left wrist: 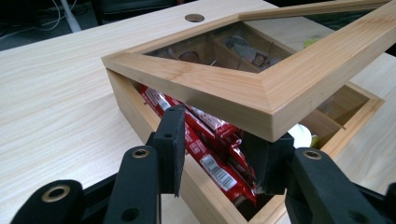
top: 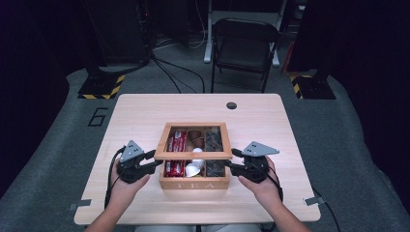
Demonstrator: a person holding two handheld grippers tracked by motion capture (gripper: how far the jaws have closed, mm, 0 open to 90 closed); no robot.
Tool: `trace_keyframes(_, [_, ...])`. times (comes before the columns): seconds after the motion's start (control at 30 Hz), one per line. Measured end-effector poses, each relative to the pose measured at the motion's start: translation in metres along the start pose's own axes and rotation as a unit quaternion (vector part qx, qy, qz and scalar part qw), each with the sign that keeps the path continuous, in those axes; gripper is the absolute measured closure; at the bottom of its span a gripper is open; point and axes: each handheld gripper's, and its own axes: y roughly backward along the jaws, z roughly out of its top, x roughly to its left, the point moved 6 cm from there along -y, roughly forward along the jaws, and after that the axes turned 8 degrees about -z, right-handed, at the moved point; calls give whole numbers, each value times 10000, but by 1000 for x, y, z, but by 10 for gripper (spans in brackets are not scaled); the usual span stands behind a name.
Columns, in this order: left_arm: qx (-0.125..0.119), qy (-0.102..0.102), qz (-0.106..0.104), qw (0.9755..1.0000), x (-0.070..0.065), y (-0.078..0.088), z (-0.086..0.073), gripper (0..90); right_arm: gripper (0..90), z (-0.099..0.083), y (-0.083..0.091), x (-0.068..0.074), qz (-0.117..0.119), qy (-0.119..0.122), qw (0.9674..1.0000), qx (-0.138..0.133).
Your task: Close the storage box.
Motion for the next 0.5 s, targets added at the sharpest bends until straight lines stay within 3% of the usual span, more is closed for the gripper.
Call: trace_keyframes(0.5, [-11,98,-125,9999,-6,1,-18,552,505,-20,1,6,32,-73,10000,13])
